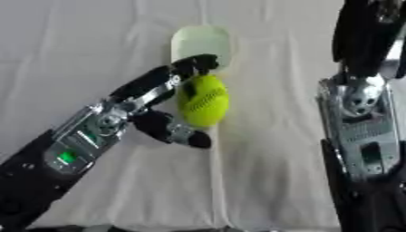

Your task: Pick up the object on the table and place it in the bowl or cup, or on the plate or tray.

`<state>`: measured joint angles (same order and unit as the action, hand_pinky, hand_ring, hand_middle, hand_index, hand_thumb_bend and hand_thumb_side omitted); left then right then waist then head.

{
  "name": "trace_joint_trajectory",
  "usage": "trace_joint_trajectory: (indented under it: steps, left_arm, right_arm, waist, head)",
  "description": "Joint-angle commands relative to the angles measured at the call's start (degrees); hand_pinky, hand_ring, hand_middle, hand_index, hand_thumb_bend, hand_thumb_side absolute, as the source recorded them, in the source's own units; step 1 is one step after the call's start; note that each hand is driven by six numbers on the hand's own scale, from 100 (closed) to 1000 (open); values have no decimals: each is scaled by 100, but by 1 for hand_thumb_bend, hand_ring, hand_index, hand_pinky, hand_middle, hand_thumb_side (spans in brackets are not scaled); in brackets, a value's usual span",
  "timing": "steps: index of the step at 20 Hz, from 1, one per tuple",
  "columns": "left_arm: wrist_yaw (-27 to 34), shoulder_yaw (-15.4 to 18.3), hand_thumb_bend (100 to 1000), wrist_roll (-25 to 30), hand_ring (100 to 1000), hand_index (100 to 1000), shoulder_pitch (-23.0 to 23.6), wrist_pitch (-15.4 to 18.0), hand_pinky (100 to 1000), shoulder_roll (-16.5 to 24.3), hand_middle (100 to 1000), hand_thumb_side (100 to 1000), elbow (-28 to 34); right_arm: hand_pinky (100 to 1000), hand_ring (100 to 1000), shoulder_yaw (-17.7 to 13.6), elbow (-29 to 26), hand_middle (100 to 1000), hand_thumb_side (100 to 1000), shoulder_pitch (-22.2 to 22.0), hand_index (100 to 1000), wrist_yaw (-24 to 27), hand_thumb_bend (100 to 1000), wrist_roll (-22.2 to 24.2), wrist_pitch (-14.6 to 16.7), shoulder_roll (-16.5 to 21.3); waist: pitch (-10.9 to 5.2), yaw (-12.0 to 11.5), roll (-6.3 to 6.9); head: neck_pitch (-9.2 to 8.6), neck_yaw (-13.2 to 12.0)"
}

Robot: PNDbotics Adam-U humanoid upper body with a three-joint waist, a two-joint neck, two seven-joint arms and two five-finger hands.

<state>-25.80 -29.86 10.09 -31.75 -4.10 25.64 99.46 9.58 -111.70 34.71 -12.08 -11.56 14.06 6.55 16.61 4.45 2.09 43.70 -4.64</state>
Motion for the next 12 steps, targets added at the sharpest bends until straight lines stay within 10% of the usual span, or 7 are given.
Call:
trace_joint_trajectory:
  steps: [1, 12]
  left_arm:
    - [-135, 32, 841, 155, 929, 1000, -6, -16, 959, -11, 1000, 892, 15]
    - [-564, 94, 813, -208, 834, 1000, -27, -327, 823, -135, 1000, 844, -75]
  right_arm:
    - [530, 829, 7, -94, 818, 911, 93, 875, 50, 100, 20, -17, 18]
    - [529, 829, -9, -112, 818, 906, 96, 875, 108, 100, 13, -29, 16]
  waist:
    - [-82, -3, -5]
    - [-66, 3, 15]
  head:
    - [-71, -69]
    - [-85, -89]
